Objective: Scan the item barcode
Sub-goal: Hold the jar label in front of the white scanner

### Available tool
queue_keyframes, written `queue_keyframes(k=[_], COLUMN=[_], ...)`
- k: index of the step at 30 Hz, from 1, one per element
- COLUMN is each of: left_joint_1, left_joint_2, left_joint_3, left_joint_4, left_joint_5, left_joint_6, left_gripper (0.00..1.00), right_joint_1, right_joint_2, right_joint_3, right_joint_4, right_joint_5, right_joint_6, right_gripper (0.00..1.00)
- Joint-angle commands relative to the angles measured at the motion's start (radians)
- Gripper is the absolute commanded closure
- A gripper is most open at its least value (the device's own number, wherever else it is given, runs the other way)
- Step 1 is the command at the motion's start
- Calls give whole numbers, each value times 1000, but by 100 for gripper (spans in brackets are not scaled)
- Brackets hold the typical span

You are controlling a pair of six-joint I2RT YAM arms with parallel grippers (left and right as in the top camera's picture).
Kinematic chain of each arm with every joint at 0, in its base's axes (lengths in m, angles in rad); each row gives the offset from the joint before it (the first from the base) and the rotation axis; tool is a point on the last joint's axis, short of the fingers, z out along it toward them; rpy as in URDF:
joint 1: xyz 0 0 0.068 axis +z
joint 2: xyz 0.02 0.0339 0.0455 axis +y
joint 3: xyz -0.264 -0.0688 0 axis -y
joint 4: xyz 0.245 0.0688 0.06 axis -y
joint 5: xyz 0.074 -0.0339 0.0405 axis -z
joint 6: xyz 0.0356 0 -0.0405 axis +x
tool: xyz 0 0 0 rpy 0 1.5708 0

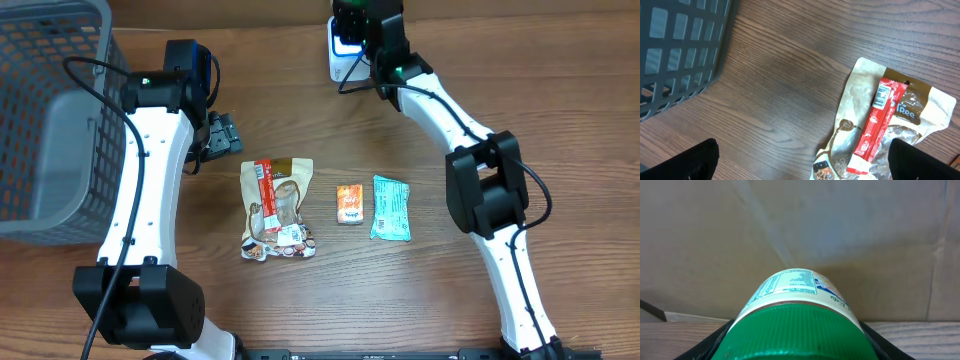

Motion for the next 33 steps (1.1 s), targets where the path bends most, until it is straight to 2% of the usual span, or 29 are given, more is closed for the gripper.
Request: queue_keyframes(k=[1, 25, 33], left_joint_1=[-2, -2, -2], left_joint_2=[2, 2, 2], left_joint_3=[22, 22, 22], left_joint_4=[0, 0, 0], left_joint_5=[-6, -6, -6], left_joint_6=[-18, -18, -18], left_gripper=[1, 0, 1], right_joint_1=[-1, -5, 15], right_joint_2=[3, 16, 16], right_joint_3=[27, 27, 27], right_joint_4=[56, 55, 55], right_joint_5=[18, 59, 55], right_joint_6=[11, -1, -297], right_gripper=[96, 96, 96])
